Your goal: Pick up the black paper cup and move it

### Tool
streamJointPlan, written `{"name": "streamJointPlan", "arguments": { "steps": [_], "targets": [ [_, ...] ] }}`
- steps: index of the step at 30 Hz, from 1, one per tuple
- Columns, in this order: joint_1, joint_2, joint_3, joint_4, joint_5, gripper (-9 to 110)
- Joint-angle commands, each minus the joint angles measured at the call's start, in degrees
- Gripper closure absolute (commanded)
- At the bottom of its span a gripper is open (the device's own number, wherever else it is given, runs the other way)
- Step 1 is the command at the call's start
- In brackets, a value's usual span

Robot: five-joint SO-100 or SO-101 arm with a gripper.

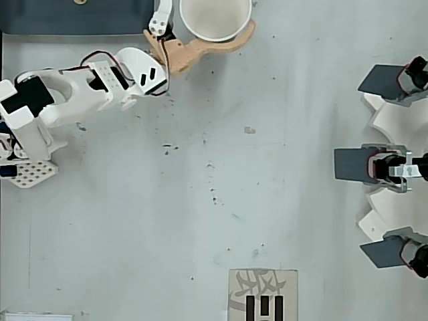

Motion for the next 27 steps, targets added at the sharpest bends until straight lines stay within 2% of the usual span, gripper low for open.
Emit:
{"name": "streamJointPlan", "arguments": {
  "steps": [1,8,27],
  "targets": [
    [-0.70,0.35,-2.99,0.18,0.35,58],
    [-0.70,-1.05,-3.60,0.18,0.53,61],
    [-0.62,-1.93,-3.87,0.18,1.32,78]
  ]
}}
